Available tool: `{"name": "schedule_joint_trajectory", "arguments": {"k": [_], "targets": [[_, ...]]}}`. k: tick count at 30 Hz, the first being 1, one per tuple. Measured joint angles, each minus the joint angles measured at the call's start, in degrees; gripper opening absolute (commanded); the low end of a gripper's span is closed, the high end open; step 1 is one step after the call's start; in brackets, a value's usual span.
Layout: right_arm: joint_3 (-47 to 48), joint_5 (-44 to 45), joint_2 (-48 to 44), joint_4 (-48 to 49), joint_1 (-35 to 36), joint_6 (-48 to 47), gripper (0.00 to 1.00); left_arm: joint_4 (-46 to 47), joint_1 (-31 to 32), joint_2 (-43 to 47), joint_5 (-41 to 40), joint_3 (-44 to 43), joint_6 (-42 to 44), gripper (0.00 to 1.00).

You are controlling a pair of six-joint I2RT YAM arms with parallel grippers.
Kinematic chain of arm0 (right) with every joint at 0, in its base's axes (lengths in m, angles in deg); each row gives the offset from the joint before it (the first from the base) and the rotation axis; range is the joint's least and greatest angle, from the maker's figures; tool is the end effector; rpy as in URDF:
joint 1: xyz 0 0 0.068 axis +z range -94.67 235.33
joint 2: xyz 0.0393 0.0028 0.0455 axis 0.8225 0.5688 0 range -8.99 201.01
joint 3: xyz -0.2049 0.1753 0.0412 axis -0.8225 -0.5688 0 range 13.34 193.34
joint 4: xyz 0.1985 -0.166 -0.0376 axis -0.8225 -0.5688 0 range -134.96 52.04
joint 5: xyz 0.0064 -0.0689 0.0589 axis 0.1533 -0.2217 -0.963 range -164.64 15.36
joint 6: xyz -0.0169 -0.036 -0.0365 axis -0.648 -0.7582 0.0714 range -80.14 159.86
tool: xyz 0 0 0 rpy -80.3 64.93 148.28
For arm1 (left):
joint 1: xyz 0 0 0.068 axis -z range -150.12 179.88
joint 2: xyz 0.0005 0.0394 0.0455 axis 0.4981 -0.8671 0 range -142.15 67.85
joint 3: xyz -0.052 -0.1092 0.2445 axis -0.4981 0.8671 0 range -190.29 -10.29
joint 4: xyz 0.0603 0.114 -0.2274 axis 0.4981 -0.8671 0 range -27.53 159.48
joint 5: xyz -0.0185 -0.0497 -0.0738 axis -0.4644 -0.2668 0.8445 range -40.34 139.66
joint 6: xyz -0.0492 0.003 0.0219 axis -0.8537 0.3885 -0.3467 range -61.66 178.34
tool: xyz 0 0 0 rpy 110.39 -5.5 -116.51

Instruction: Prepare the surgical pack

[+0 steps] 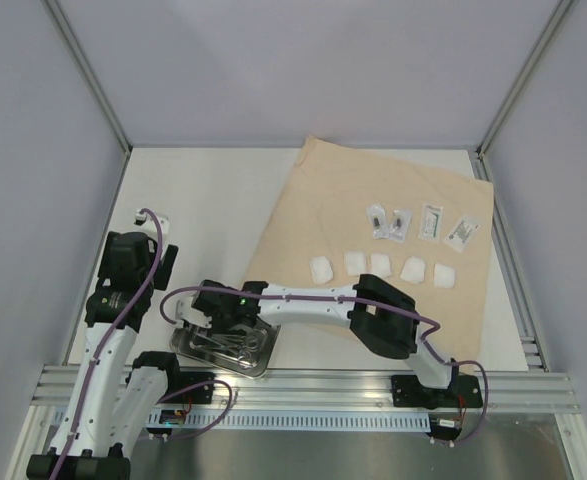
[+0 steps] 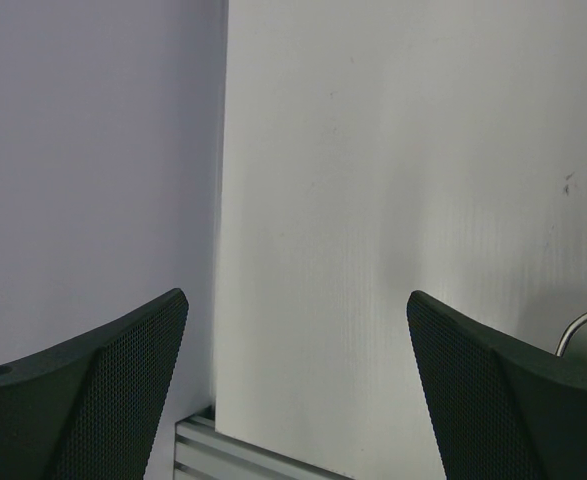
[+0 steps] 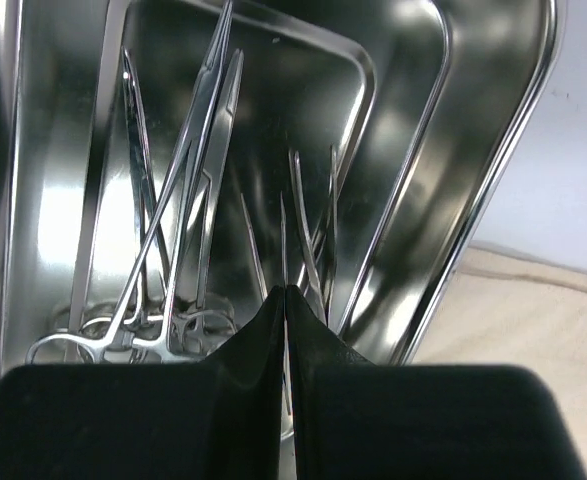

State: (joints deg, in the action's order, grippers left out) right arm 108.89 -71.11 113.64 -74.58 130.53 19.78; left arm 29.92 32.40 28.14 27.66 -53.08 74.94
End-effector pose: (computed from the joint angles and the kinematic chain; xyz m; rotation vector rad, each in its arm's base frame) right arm 0.1187 0.4406 0.1795 -1.9806 1.8325 0.2179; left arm 0.1448 0.0070 0.2916 0.1529 2.2044 0.5599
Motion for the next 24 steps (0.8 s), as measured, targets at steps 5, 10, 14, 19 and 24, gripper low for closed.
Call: {"name": "schedule_joint_trajectory", "arguments": {"k": [5,10,14,19,24], "targets": [[1.9,-0.1,1.8,0.0,0.0,0.1,0.0,0.0,0.0,0.0,0.0,0.0,0.0,1.0],[2.5,0.0,3.1,0.0,0.0,0.1,0.01,0.0,0.0,0.0,0.0,0.0,0.0,1.0],[3.3,0.0,3.8,-0.3,0.0,0.2,0.02,0.0,0.0,0.0,0.0,0.0,0.0,1.0],[4.6,0.0,3.9,-0.6,0.0,0.6,0.13,0.0,0.0,0.0,0.0,0.0,0.0,1.0],[5.0,0.0,3.9,-0.6,0.0,0.8,0.17,0.0,0.0,0.1,0.0,0.0,0.0,1.0]]}}
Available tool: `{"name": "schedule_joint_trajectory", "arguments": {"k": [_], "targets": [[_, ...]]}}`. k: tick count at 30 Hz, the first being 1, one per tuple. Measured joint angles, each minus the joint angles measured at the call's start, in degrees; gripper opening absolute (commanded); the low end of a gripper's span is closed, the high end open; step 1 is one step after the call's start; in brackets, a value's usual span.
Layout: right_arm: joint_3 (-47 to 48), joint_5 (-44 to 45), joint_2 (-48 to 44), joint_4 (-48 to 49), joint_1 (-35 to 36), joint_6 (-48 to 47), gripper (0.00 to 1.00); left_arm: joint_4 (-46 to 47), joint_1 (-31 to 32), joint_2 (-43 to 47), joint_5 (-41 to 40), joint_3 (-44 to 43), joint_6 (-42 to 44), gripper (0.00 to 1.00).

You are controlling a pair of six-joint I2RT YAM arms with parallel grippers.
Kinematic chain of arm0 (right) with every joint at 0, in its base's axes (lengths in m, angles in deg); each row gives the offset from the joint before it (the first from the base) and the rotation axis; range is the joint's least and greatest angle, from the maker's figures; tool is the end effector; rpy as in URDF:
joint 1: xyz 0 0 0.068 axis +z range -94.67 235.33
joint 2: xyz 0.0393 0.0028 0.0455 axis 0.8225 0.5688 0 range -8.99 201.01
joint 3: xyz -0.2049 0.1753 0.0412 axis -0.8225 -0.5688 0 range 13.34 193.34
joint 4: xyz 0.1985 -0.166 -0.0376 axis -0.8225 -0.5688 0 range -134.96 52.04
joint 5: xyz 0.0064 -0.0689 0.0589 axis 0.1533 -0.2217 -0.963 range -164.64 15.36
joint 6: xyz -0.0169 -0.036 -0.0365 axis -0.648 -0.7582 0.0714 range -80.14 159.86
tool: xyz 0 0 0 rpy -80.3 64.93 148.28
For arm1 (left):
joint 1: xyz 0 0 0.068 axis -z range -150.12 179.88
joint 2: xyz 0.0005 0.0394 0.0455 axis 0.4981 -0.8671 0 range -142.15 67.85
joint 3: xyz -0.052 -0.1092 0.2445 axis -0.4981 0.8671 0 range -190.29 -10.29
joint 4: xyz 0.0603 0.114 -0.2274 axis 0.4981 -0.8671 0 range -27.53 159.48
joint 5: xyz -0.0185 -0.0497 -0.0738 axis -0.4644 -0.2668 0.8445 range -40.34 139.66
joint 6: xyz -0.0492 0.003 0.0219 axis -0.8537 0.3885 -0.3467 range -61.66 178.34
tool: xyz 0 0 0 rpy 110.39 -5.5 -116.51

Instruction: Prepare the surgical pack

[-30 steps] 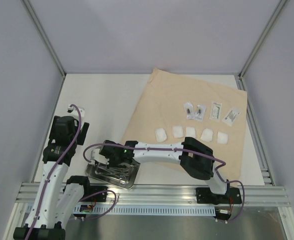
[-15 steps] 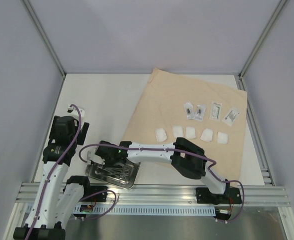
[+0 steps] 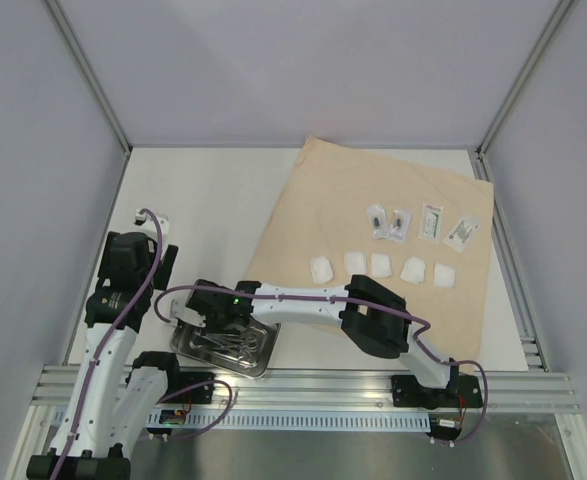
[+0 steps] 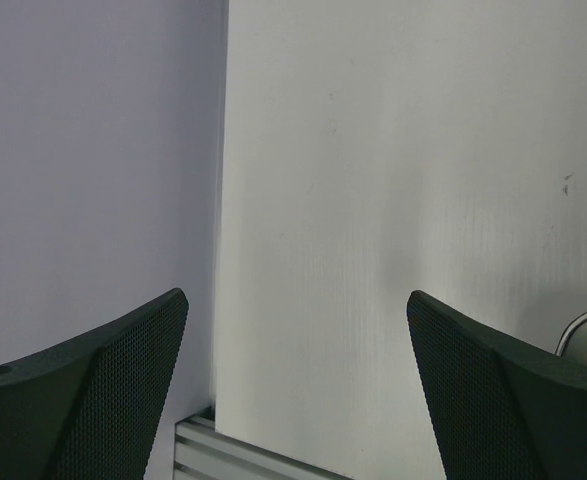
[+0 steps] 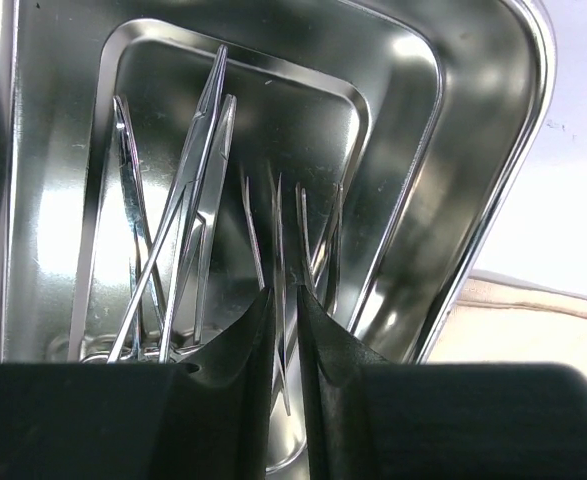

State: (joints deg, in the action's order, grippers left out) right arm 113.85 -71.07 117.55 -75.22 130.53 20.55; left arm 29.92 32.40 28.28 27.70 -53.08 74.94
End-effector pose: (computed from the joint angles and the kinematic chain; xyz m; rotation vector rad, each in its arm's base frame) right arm 0.1230 0.4566 0.1741 -1.9634 1.8420 0.2254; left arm 0.1444 0.0070 0.2919 0.1525 2.2021 0.5589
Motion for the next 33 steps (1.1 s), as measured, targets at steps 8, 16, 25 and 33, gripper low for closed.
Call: {"name": "schedule_joint_trajectory", "arguments": {"k": [8,16,25,33], "targets": [[-1.1,1.1,-1.7,0.5,0.0,2.5,0.17,0.0,0.0,0.0,0.0,0.0,0.0,1.0],[-13.8,2.2,-22.7,3.7,-5.6,15.1,0.13,0.0,0.0,0.0,0.4,0.0,0.0,1.0],[-36.7,9.1,-43.5,0.7,-29.5,36.8,0.2,0.0,0.0,-0.3,1.3,0.0,0.0,1.0],[-53.0,10.6,-52.9,-4.8,-43.1,45.2,0.28,-0.8,0.0,-0.8,5.9,0.0,0.1,1.0]]}}
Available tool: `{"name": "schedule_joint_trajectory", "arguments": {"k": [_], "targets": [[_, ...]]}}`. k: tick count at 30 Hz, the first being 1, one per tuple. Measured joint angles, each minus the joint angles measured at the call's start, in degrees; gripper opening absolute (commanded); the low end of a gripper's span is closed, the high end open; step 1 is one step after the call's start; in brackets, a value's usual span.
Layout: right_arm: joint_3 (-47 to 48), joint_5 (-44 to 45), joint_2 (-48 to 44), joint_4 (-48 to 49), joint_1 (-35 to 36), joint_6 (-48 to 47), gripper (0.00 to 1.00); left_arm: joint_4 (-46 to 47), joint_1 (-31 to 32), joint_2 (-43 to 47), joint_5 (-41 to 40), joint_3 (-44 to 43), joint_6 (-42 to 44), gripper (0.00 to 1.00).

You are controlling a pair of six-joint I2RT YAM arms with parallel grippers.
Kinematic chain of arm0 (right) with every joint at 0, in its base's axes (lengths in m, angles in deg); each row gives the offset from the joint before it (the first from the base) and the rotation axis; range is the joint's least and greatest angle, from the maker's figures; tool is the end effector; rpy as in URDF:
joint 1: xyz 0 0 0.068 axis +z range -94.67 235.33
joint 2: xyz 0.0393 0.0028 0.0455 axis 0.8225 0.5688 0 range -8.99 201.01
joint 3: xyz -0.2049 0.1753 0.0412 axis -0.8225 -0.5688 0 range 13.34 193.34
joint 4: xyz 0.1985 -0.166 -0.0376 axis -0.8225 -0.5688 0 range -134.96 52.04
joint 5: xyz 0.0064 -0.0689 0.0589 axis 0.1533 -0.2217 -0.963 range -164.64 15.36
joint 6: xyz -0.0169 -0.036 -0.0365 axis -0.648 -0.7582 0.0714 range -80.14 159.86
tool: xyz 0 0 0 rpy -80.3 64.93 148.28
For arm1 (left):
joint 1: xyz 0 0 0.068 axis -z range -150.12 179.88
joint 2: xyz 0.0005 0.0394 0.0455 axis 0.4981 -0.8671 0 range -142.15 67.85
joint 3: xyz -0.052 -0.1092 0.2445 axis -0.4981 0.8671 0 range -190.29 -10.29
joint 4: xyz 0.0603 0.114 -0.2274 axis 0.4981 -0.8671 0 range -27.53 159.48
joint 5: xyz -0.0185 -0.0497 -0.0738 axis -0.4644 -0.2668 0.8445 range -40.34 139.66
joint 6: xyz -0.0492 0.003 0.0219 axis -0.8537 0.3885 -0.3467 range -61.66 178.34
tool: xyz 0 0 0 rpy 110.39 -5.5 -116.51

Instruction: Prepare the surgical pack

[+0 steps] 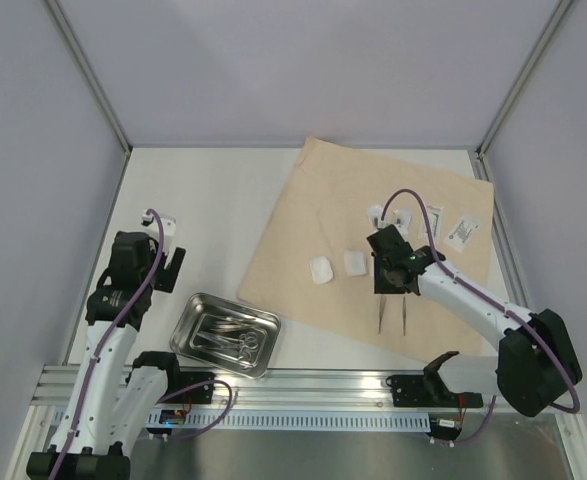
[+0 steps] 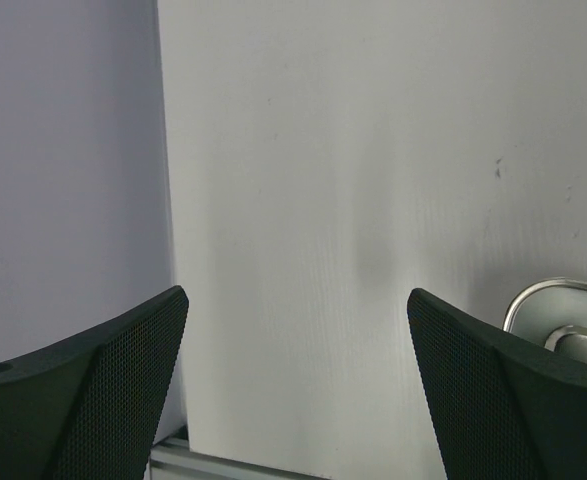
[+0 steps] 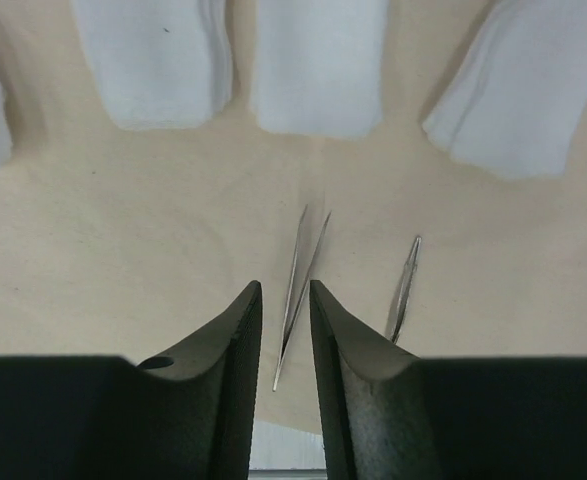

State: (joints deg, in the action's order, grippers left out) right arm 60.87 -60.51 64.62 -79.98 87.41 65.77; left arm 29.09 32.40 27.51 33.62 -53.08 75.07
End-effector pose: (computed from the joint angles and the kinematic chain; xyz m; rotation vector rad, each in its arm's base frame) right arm 0.2015 0.1160 0.2122 -0.0802 2.6894 -0.0393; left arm 0.1466 0.0034 0.2883 0.2223 2.2288 0.4471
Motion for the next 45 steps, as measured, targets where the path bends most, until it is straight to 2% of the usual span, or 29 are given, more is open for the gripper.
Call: {"name": "schedule_joint_trajectory", "arguments": {"k": [5,18,22,24,25,30,34,37,41,43,45], "targets": [[-4.2,-1.3,-0.6,1.1,-2.3,1.6,0.25,-0.8,0.0,0.0,3.6,0.0,0.1,1.0],[-10.4,-1.7,0.7,5.1,-2.4,4.2,0.2,-1.3,0.0,0.0,9.4,0.5,0.5,1.0],[-10.9,-1.8,1.8,6.6,-2.4,4.5,0.14,-1.5,0.0,0.0,9.9,0.5,0.5,1.0],[-10.9,-2.0,2.1,6.9,-2.4,4.5,0.07,-1.6,0.0,0.1,10.0,0.5,0.5,1.0],[-10.9,-2.3,2.1,7.1,-2.4,4.5,0.0,-1.6,0.0,0.1,10.0,0.5,0.5,1.0],[-10.4,-2.3,1.7,6.4,-2.4,4.5,0.0,-1.8,0.0,0.3,10.0,0.5,0.5,1.0],[-6.3,-0.5,-1.2,2.6,-1.4,3.5,0.0,-1.8,0.0,0.2,9.9,0.5,0.5,1.0],[-0.4,1.0,-3.5,2.5,3.5,0.3,0.0,-1.8,0.0,0.2,9.6,0.5,0.5,1.0],[8.1,1.8,-2.7,8.6,18.9,-9.0,0.01,-1.8,0.0,-0.2,8.3,0.5,0.5,1.0],[12.1,0.1,0.5,12.5,27.5,-15.9,0.0,-1.7,0.0,-0.3,7.4,0.5,0.5,1.0],[15.3,-3.4,5.1,15.3,33.4,-21.7,0.01,-1.6,0.0,-0.3,6.3,0.5,0.5,1.0]]}}
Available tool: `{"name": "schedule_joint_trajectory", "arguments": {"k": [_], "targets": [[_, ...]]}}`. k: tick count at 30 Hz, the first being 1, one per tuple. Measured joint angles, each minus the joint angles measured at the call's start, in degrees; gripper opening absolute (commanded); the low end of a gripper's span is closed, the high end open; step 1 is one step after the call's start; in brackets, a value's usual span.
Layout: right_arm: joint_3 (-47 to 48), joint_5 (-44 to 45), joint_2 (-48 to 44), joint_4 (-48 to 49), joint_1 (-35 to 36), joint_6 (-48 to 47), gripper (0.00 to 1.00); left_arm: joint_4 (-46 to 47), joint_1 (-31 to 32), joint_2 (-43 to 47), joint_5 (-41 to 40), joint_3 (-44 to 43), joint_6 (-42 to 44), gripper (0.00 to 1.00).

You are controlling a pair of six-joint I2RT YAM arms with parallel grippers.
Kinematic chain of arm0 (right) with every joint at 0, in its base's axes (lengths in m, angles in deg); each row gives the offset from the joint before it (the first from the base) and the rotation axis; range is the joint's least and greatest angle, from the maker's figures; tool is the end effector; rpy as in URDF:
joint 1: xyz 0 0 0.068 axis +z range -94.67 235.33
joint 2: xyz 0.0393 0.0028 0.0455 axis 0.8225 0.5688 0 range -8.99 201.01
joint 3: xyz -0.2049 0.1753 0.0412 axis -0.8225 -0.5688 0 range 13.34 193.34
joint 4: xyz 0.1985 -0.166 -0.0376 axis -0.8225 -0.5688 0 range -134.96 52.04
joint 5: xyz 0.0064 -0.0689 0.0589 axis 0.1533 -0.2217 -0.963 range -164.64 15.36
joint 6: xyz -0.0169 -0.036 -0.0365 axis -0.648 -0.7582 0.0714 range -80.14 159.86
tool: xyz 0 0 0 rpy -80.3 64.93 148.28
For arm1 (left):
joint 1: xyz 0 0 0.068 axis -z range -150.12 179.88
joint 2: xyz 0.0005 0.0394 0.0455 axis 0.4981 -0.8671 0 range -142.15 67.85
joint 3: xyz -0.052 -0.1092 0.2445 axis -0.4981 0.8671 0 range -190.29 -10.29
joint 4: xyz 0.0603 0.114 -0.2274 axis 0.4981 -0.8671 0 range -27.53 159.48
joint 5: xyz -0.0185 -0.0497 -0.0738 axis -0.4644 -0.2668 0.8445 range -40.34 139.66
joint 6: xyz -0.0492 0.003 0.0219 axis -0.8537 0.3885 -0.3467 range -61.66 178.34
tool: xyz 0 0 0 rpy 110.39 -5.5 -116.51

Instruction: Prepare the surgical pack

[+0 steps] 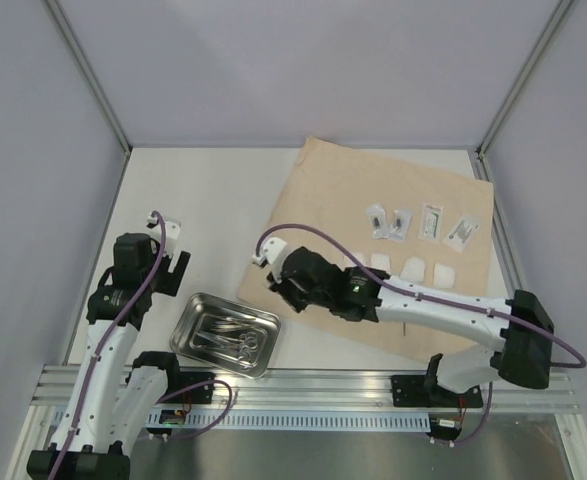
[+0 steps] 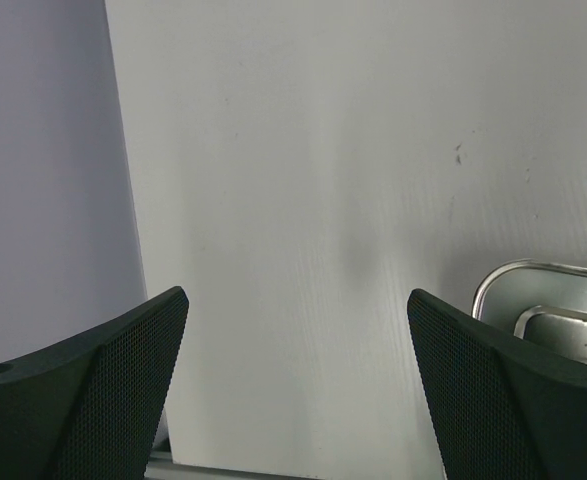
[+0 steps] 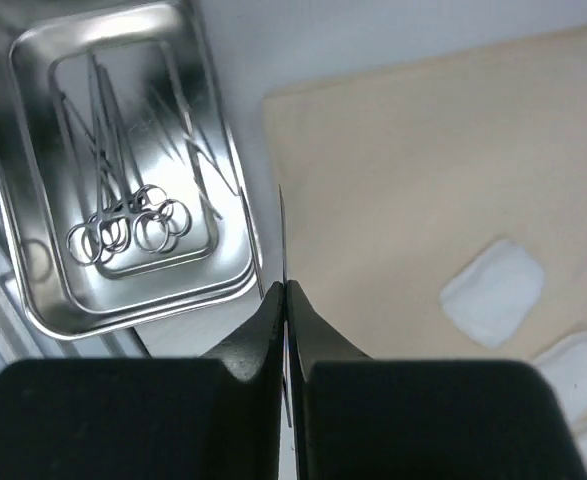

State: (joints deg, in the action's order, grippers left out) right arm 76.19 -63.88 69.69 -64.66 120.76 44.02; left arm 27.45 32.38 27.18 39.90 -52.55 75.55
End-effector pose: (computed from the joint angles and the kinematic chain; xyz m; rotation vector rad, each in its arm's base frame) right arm 0.1310 0.2705 0.2895 -1.1038 2.0534 0.4043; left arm 0.1462 -0.0003 0.2816 0.3024 2.2656 0.3281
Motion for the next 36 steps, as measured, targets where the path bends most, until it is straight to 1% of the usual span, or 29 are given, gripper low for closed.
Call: {"name": "schedule_joint_trajectory", "arguments": {"k": [1,4,8,12,21,36], "targets": [[1.6,-1.9,2.6,1.1,2.0,-2.5,0.01,0.1,0.0,0.0,-0.4,0.0,0.0,1.0],[5.9,-5.7,11.1,1.9,5.0,-8.9,0.0,0.6,-0.4,0.1,-2.0,0.0,0.0,1.0],[10.5,-7.8,20.6,1.4,7.3,-15.9,0.0,1.6,-1.4,0.2,-4.4,0.5,-0.2,1.0],[17.0,-8.6,28.3,-0.5,9.2,-21.0,0.0,2.0,-1.6,-0.1,-6.1,0.7,-0.3,1.0],[24.8,-10.8,35.9,-1.7,10.1,-25.5,0.0,2.3,-1.6,-0.8,-6.3,0.7,-0.3,1.0],[27.2,-8.9,43.2,-4.2,10.3,-27.7,0.0,3.2,-1.7,-1.3,-6.7,0.7,-0.3,1.0]]}}
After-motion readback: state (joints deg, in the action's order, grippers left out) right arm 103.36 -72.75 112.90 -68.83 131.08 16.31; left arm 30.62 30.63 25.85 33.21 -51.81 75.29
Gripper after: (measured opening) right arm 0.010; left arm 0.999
